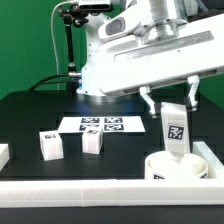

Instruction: Assemble stool

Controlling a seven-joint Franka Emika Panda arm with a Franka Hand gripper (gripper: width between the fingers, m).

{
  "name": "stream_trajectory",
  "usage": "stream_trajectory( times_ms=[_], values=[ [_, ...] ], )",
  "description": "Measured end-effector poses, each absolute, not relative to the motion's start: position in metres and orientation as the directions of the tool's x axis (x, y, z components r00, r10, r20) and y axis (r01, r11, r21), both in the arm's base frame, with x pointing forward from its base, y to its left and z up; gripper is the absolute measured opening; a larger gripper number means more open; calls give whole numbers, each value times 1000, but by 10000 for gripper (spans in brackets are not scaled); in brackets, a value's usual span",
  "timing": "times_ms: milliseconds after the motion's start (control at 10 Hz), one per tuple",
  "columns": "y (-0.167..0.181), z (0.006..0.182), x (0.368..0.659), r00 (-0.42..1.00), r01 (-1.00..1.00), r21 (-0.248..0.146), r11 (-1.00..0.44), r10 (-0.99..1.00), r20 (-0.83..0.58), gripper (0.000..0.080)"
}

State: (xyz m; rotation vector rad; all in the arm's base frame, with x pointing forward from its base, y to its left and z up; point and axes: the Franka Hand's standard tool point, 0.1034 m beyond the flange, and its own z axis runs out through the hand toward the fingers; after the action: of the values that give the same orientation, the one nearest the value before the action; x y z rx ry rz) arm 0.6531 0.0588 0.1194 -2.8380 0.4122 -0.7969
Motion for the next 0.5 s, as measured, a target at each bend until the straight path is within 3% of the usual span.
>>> stream_trajectory(
  times_ms=[500],
  values=[
    [56,113,660,823,-202,-220,-954,-287,490,324]
  ],
)
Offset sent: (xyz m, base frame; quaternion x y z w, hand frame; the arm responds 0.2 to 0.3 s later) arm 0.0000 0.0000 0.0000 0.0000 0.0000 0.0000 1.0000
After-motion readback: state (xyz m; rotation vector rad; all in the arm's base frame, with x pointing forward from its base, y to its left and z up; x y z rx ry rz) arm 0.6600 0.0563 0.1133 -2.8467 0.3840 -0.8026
